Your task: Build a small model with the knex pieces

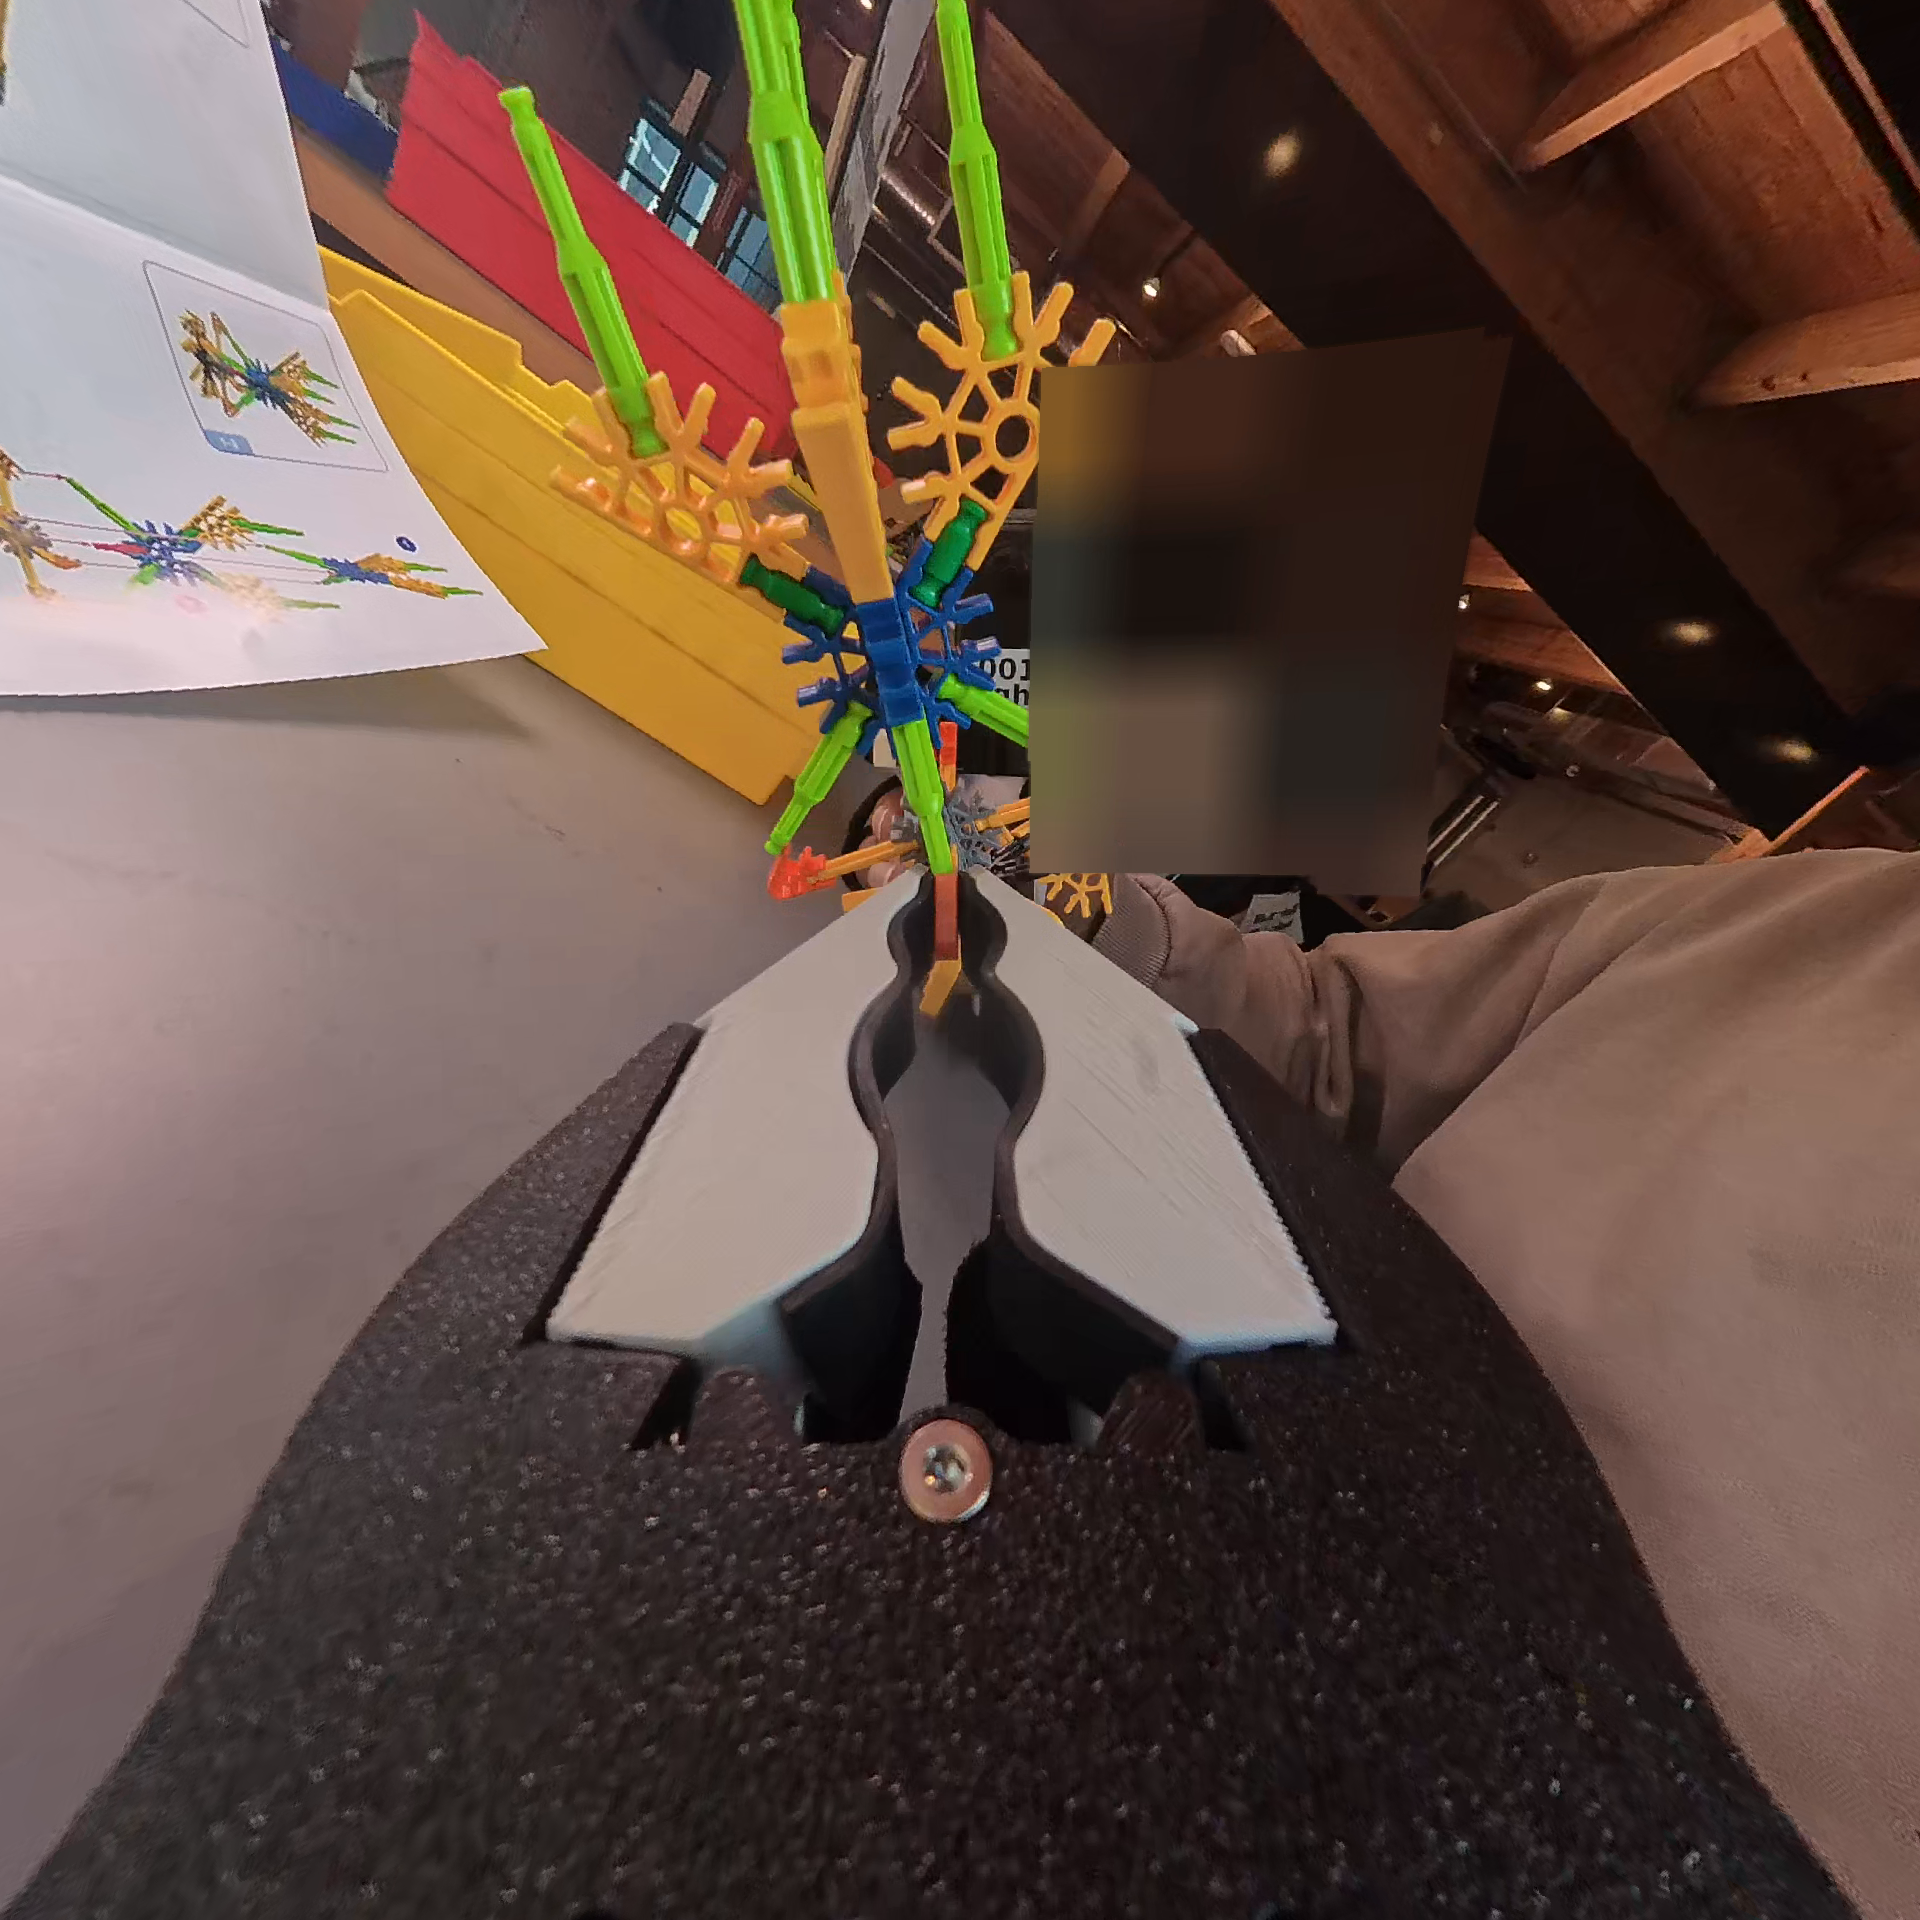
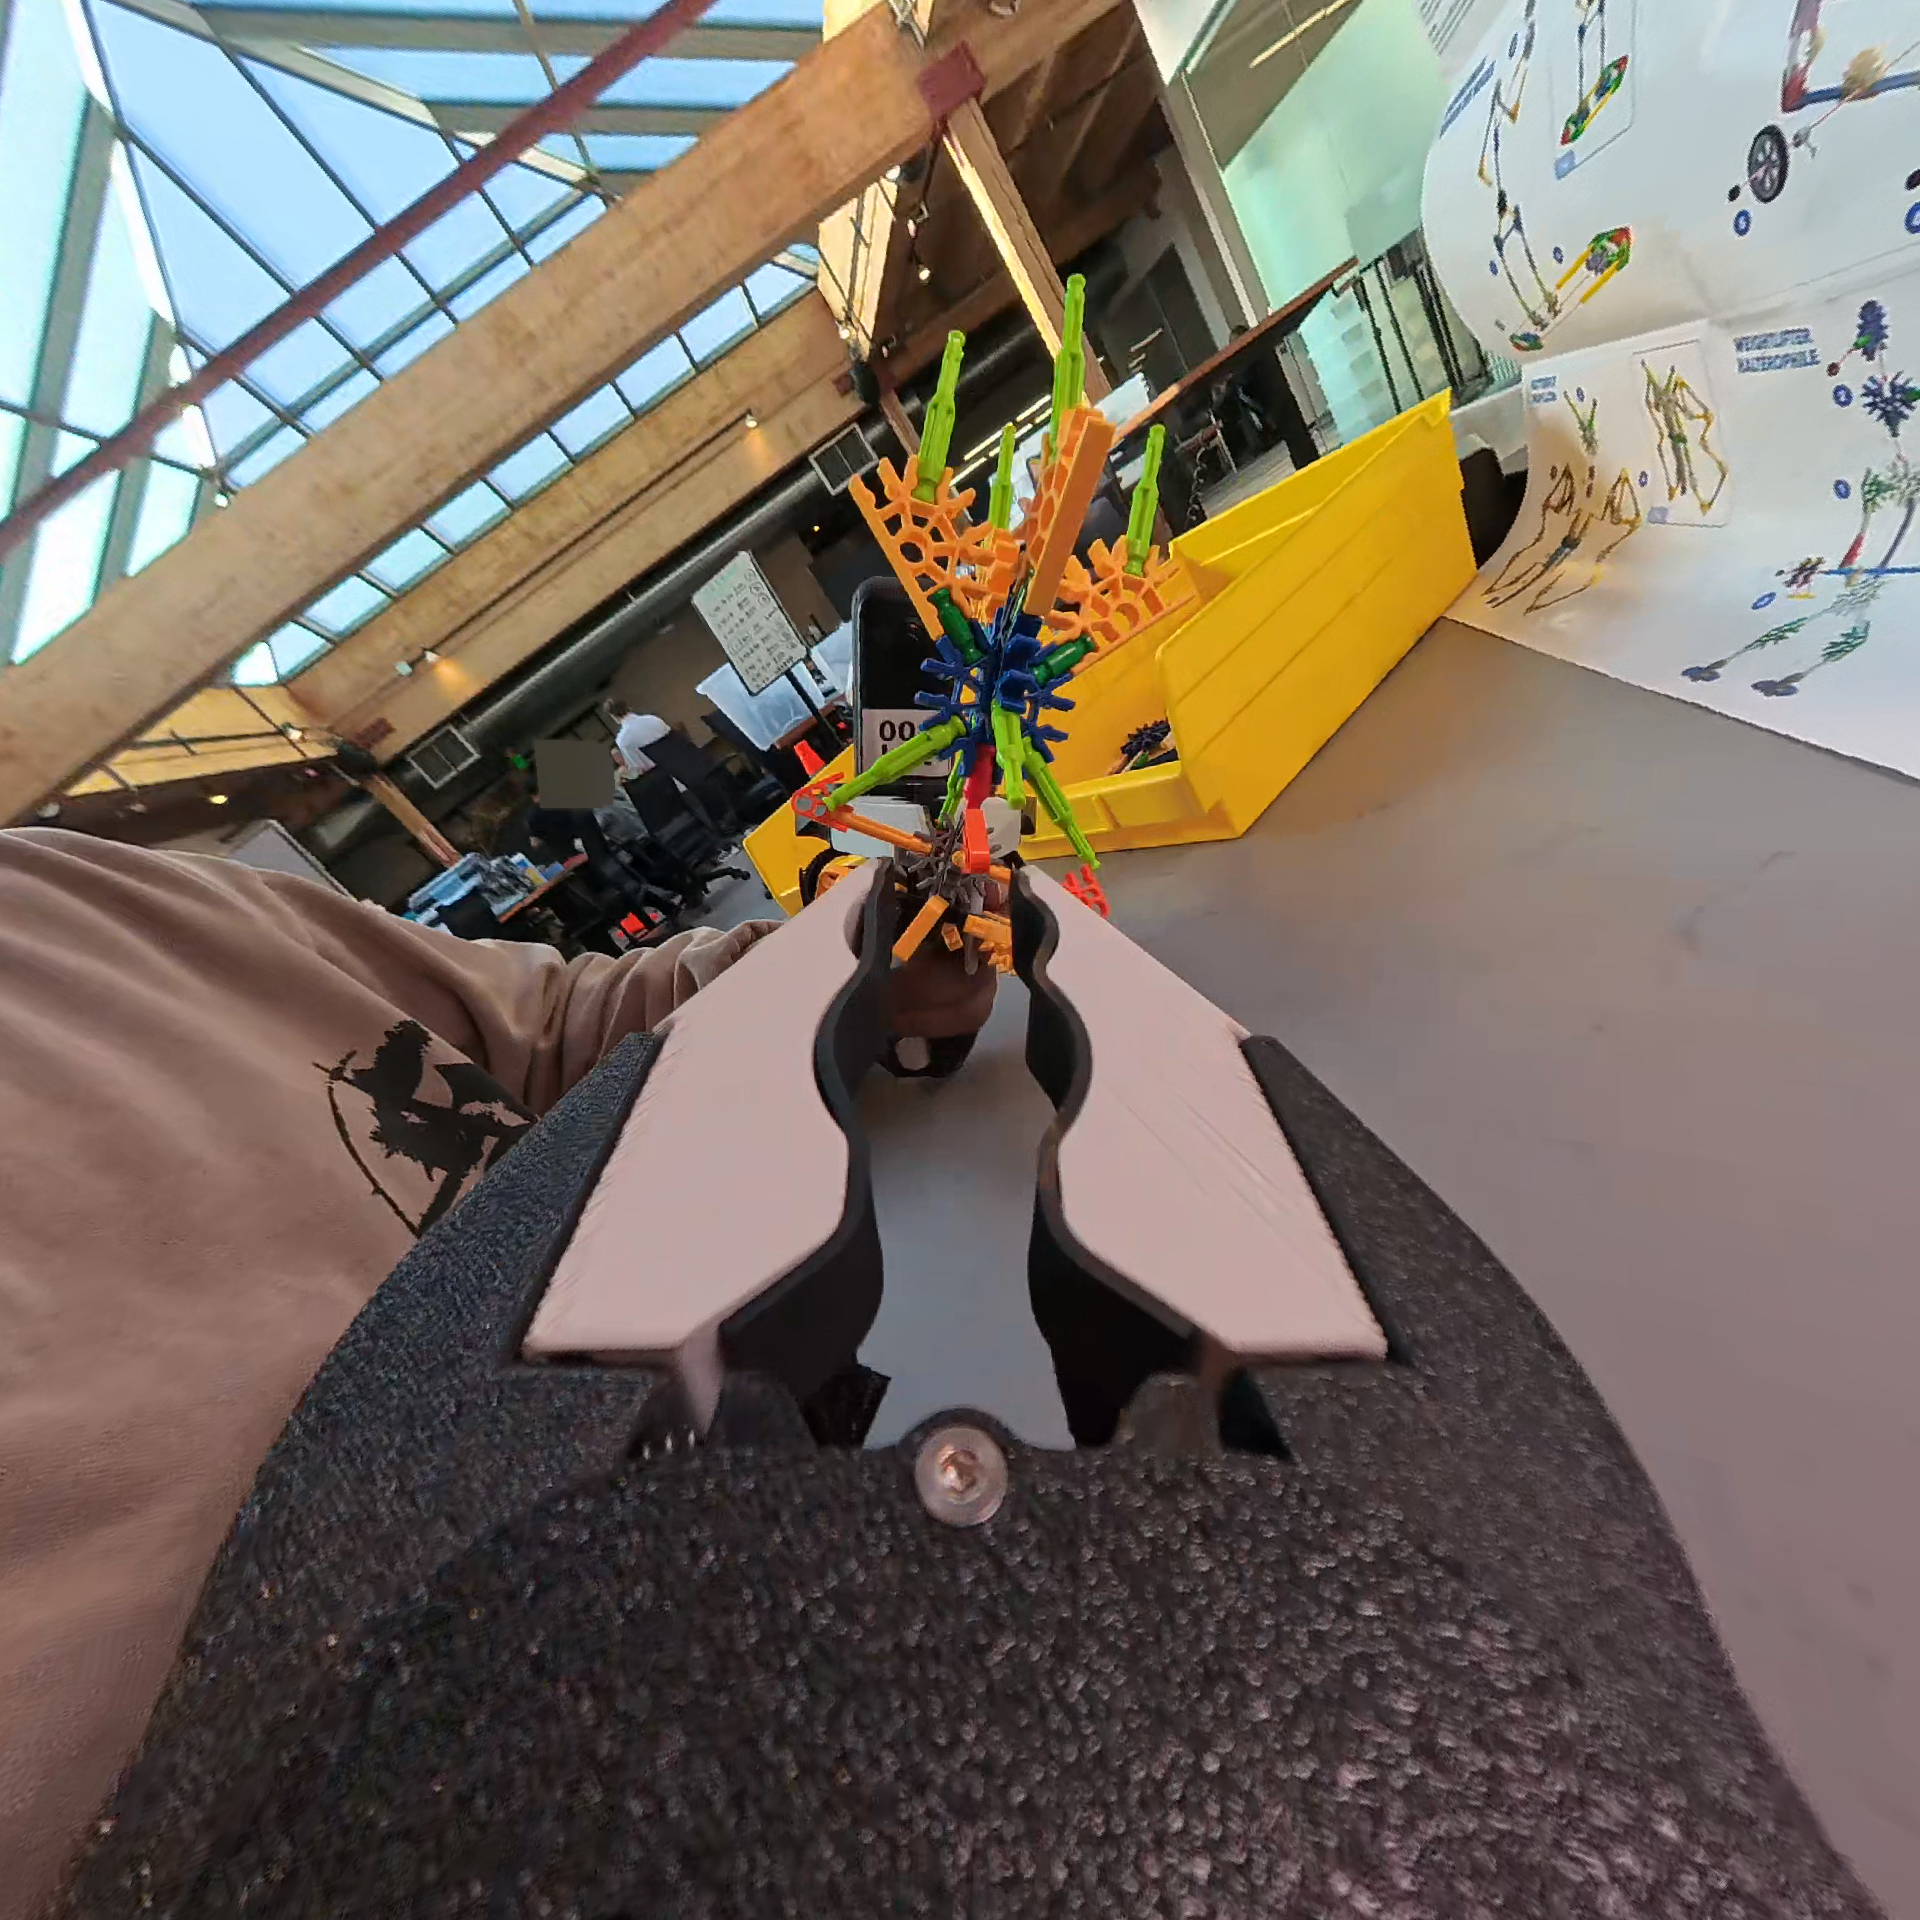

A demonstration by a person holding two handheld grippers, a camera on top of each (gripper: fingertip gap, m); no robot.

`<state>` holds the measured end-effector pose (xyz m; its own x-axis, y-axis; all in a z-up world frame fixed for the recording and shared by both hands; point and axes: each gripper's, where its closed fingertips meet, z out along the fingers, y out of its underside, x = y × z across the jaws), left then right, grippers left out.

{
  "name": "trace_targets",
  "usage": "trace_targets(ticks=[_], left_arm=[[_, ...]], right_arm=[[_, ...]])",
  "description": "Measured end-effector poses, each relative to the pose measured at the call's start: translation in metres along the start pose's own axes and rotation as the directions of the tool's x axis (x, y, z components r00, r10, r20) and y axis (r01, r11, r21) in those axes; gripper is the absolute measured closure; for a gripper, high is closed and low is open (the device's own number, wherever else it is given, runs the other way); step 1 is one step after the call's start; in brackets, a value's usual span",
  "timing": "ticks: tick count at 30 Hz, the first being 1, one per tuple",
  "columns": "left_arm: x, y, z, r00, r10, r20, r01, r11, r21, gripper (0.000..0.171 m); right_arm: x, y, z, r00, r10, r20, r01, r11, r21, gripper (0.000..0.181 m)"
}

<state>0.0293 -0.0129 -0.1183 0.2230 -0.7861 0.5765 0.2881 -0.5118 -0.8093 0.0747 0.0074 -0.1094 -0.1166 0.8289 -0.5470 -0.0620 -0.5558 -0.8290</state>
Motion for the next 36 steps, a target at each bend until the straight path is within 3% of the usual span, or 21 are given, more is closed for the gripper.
trace_targets(ticks=[2, 5, 8, 10, 12, 16, 18, 20, 25, 28, 29, 31, 36], left_arm=[[0.003, 0.001, 0.003, 0.999, 0.036, 0.001, -0.036, 0.999, 0.001, 0.169], [0.006, 0.002, 0.006, 0.998, 0.060, -0.009, -0.060, 0.998, 0.007, 0.168], [-0.004, 0.015, 0.006, 0.998, 0.060, 0.035, -0.056, 0.993, -0.101, 0.163], [-0.011, 0.018, -0.001, 0.993, 0.096, 0.068, -0.083, 0.981, -0.175, 0.150], [-0.019, 0.007, -0.018, 0.974, 0.187, 0.126, -0.155, 0.962, -0.226, 0.147], [-0.021, -0.043, -0.062, 0.845, 0.452, 0.288, -0.393, 0.888, -0.239, 0.151], [-0.008, -0.046, -0.059, 0.847, 0.469, 0.250, -0.406, 0.874, -0.267, 0.151], [0.002, -0.029, -0.039, 0.860, 0.480, 0.170, -0.406, 0.848, -0.340, 0.149], [0.015, 0.040, 0.008, 0.821, 0.565, -0.083, -0.507, 0.653, -0.563, 0.146], [0.018, 0.063, 0.017, 0.820, 0.541, -0.188, -0.525, 0.580, -0.623, 0.144], [0.015, 0.065, 0.019, 0.807, 0.557, -0.195, -0.536, 0.553, -0.637, 0.140], [0.012, 0.062, 0.024, 0.765, 0.613, -0.200, -0.579, 0.517, -0.630, 0.151], [0.005, 0.052, 0.024, 0.673, 0.698, -0.243, -0.643, 0.391, -0.659, 0.153]], right_arm=[[-0.002, 0.001, 0.005, 1.000, -0.006, 0.001, 0.006, 1.000, 0.003, 0.164], [-0.006, 0.000, 0.008, 0.998, -0.059, -0.004, 0.059, 0.998, 0.000, 0.180], [-0.008, 0.003, 0.005, 0.990, -0.139, -0.012, 0.138, 0.989, -0.048, 0.181], [-0.009, 0.005, 0.002, 0.981, -0.194, -0.017, 0.192, 0.977, -0.091, 0.181], [-0.004, 0.009, -0.004, 0.956, -0.290, -0.049, 0.277, 0.945, -0.172, 0.180], [-0.008, 0.021, -0.014, 0.932, -0.362, -0.019, 0.342, 0.896, -0.285, 0.181], [-0.010, 0.031, -0.014, 0.932, -0.361, 0.021, 0.346, 0.874, -0.341, 0.181], [-0.015, 0.045, -0.009, 0.928, -0.362, 0.087, 0.365, 0.839, -0.402, 0.181], [-0.039, 0.069, -0.001, 0.888, -0.386, 0.250, 0.459, 0.780, -0.426, 0.180], [-0.042, 0.077, -0.003, 0.875, -0.389, 0.287, 0.481, 0.758, -0.440, 0.180], [-0.043, 0.079, -0.005, 0.875, -0.381, 0.299, 0.481, 0.756, -0.443, 0.180], [-0.041, 0.078, -0.006, 0.877, -0.383, 0.289, 0.477, 0.759, -0.443, 0.180], [-0.026, 0.080, -0.010, 0.857, -0.453, 0.245, 0.512, 0.699, -0.500, 0.180]])
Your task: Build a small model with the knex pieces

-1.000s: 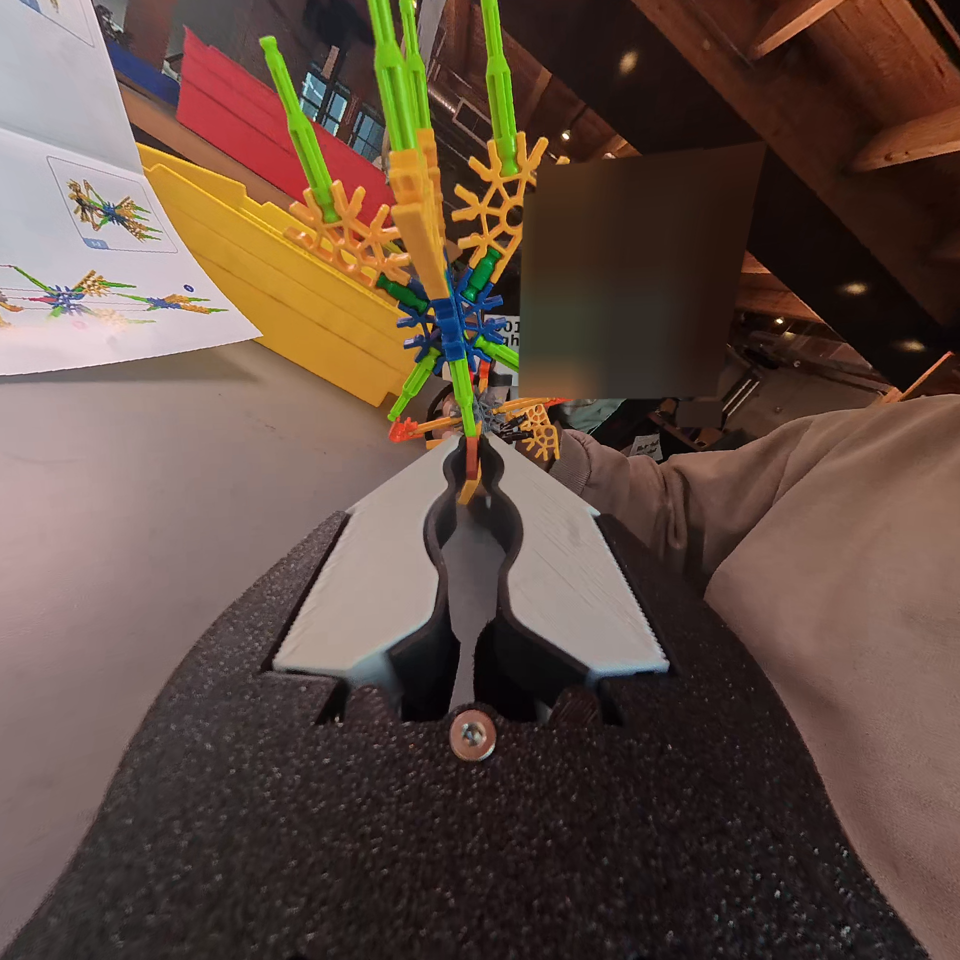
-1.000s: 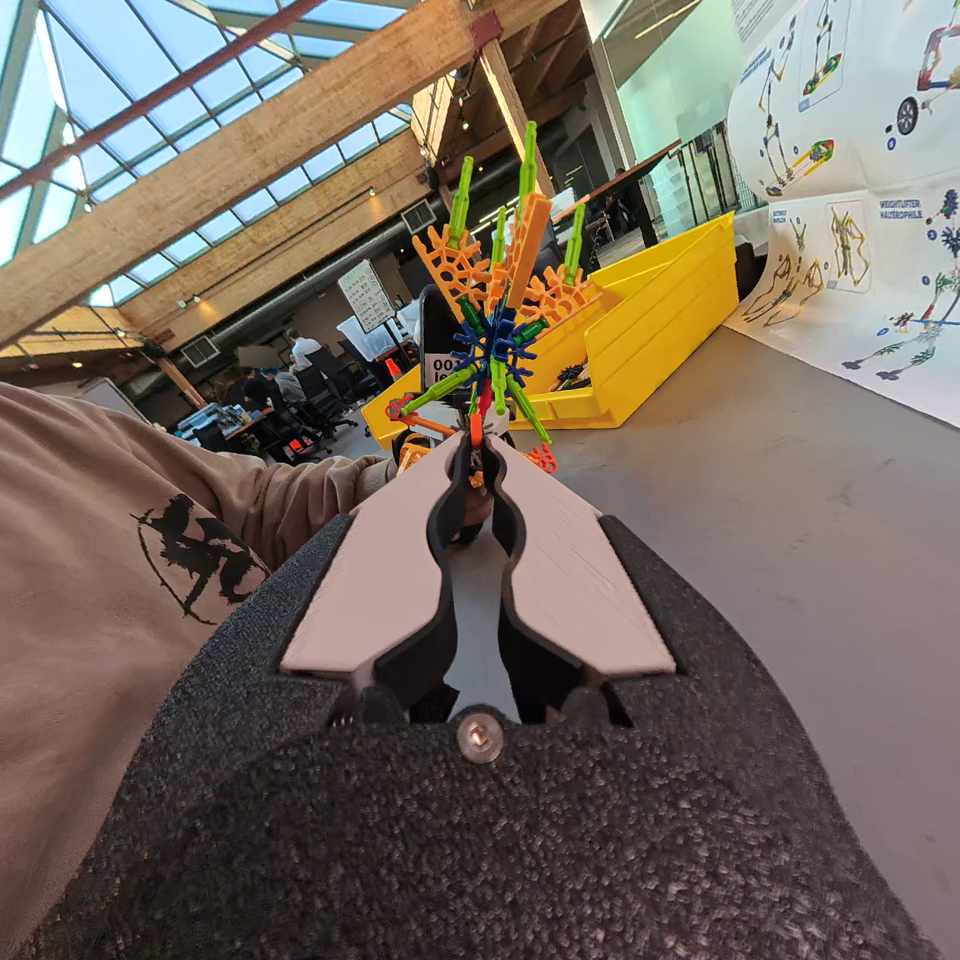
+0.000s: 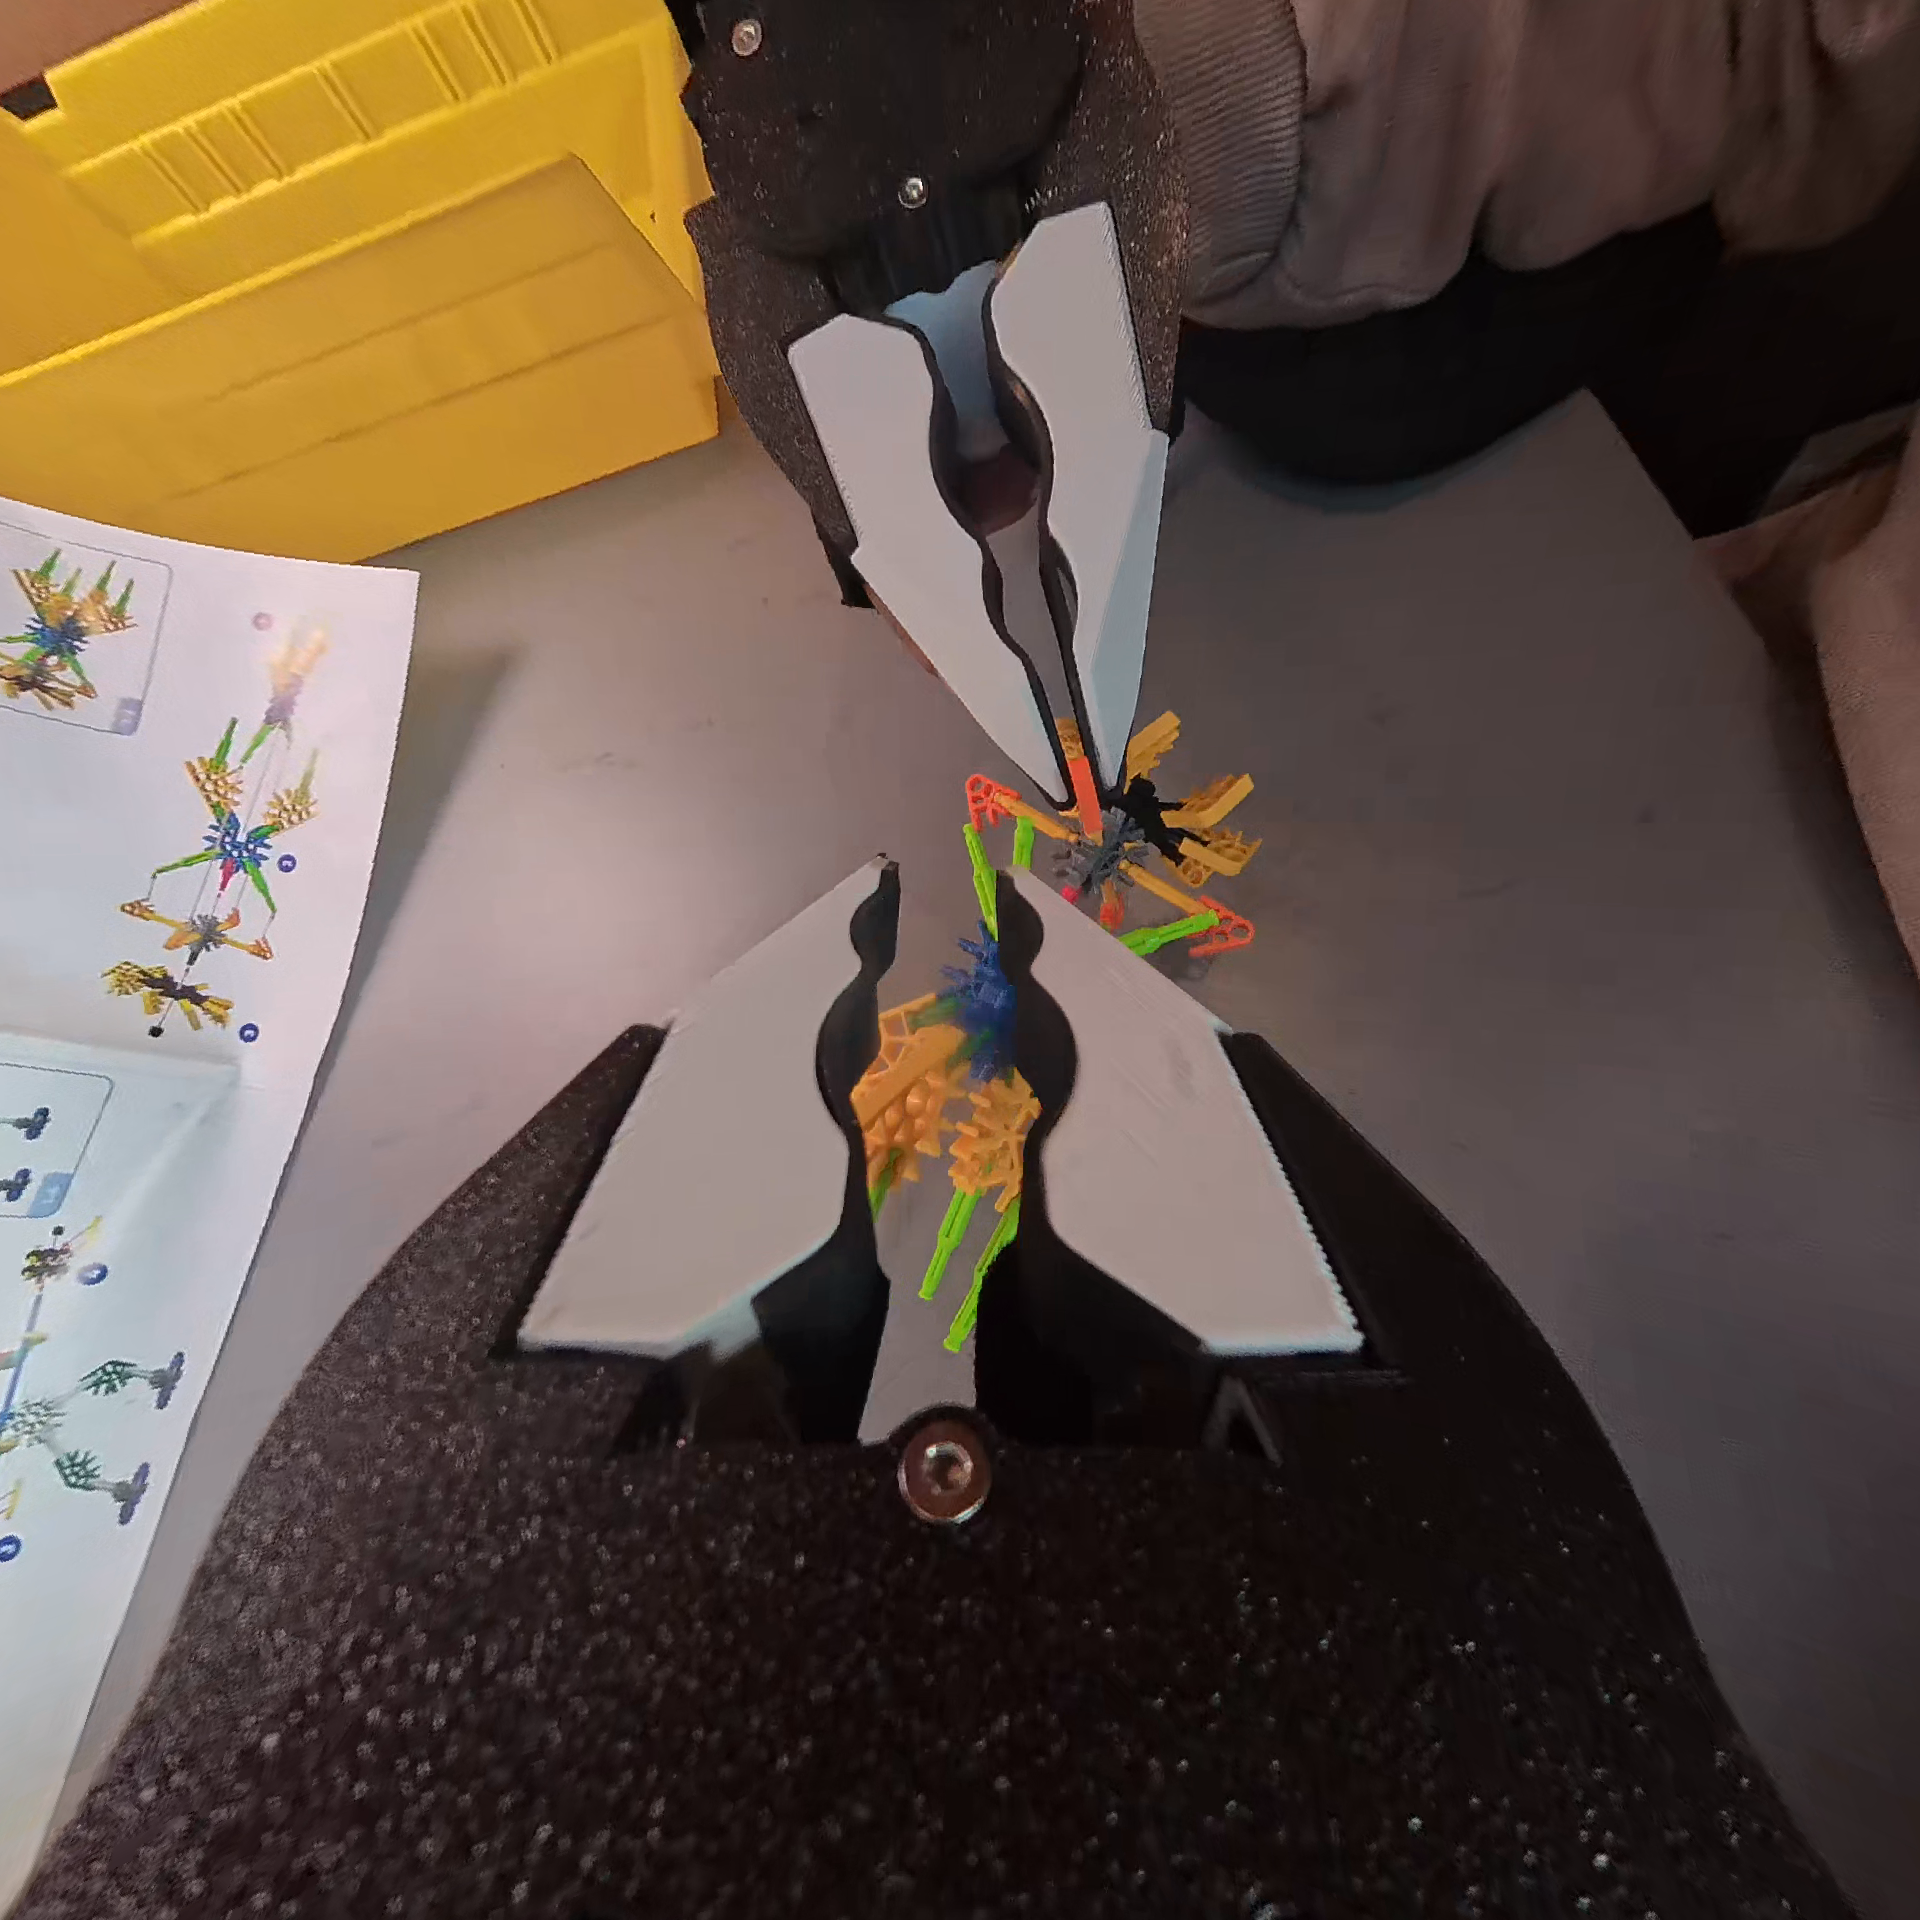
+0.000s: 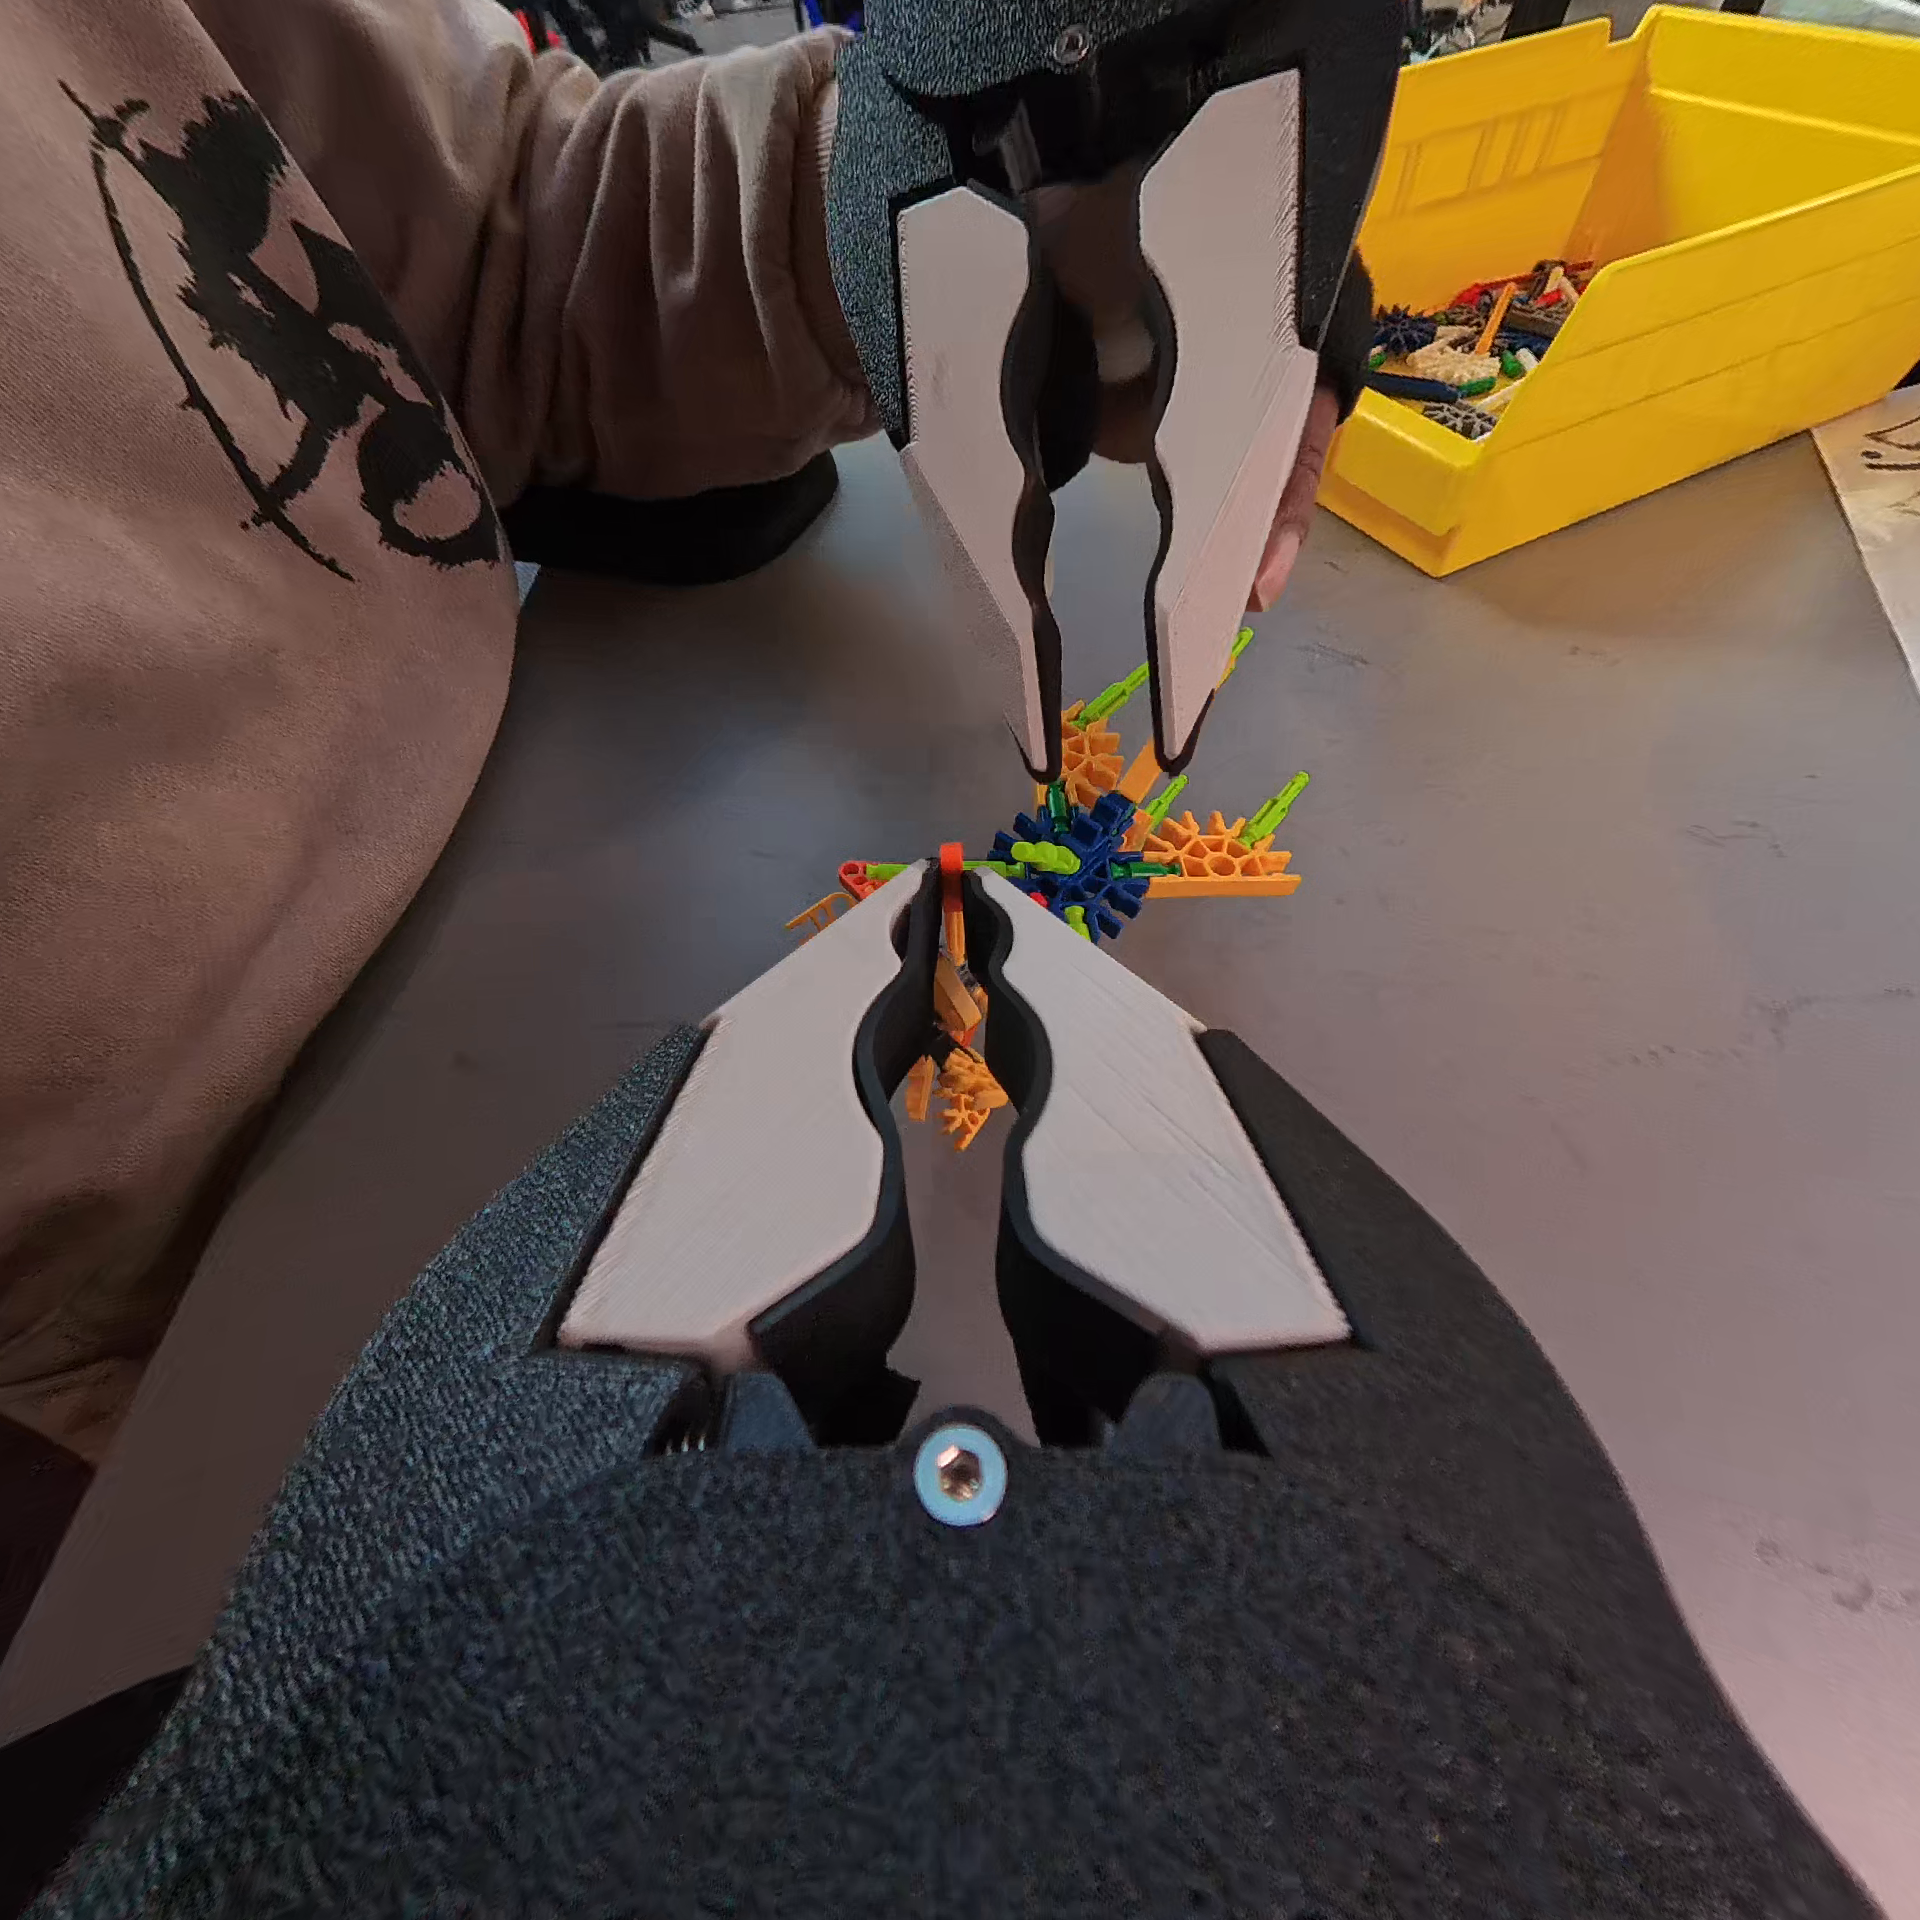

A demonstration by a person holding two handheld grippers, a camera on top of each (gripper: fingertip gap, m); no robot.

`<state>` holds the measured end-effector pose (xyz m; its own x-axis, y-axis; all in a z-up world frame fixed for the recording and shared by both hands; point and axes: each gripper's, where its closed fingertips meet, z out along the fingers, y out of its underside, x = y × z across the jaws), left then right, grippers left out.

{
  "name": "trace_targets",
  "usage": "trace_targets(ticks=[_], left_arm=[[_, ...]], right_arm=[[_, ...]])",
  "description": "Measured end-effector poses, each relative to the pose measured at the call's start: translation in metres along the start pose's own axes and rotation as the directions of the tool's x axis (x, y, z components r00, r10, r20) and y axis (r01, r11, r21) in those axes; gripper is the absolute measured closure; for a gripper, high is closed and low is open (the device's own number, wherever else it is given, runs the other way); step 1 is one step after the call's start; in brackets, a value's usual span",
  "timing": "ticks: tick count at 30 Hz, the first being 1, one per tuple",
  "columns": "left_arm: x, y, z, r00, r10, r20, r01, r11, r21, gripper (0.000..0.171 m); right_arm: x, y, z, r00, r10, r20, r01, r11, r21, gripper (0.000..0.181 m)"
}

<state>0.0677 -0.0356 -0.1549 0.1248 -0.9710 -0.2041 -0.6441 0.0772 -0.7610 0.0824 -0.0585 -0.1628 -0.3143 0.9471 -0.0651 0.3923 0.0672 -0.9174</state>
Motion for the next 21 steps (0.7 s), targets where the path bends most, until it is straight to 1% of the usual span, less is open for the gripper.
trace_targets(ticks=[2, 5, 7, 8, 9, 11, 12, 15, 19, 21], left_arm=[[0.003, 0.007, 0.005, 0.997, 0.018, -0.079, -0.026, 0.995, -0.095, 0.149], [0.009, 0.015, 0.016, 0.975, 0.067, -0.211, -0.114, 0.969, -0.219, 0.150], [0.008, 0.025, 0.023, 0.961, 0.073, -0.268, -0.157, 0.938, -0.309, 0.157], [0.009, 0.029, 0.025, 0.952, 0.060, -0.299, -0.164, 0.927, -0.338, 0.164], [0.010, 0.030, 0.028, 0.949, 0.045, -0.311, -0.159, 0.922, -0.352, 0.165], [0.006, 0.029, 0.030, 0.957, 0.000, -0.290, -0.109, 0.926, -0.360, 0.166], [0.004, 0.029, 0.031, 0.963, -0.042, -0.266, -0.059, 0.932, -0.358, 0.166], [0.006, 0.026, 0.032, 0.957, -0.178, -0.230, 0.094, 0.938, -0.334, 0.167], [0.009, 0.027, 0.031, 0.941, -0.295, -0.165, 0.222, 0.907, -0.359, 0.167], [0.013, 0.027, 0.030, 0.925, -0.348, -0.155, 0.271, 0.887, -0.374, 0.167]], right_arm=[[0.003, 0.003, 0.001, 0.999, -0.026, -0.025, 0.026, 0.999, -0.026, 0.180], [0.005, 0.007, 0.002, 0.995, -0.080, -0.053, 0.076, 0.995, -0.066, 0.180], [0.008, 0.006, 0.001, 0.991, -0.103, -0.087, 0.096, 0.992, -0.078, 0.180], [0.010, 0.006, 0.000, 0.988, -0.109, -0.109, 0.100, 0.991, -0.084, 0.180], [0.012, 0.008, -0.002, 0.986, -0.108, -0.126, 0.097, 0.991, -0.093, 0.180], [0.016, 0.009, -0.004, 0.984, -0.083, -0.156, 0.070, 0.993, -0.091, 0.180], [0.020, 0.010, -0.006, 0.980, -0.074, -0.183, 0.059, 0.995, -0.087, 0.180], [0.024, 0.011, -0.010, 0.978, -0.042, -0.205, 0.027, 0.997, -0.073, 0.180], [0.025, 0.010, -0.007, 0.978, -0.029, -0.205, 0.020, 0.999, -0.048, 0.180], [0.025, 0.009, -0.007, 0.977, -0.033, -0.209, 0.024, 0.999, -0.044, 0.180]])
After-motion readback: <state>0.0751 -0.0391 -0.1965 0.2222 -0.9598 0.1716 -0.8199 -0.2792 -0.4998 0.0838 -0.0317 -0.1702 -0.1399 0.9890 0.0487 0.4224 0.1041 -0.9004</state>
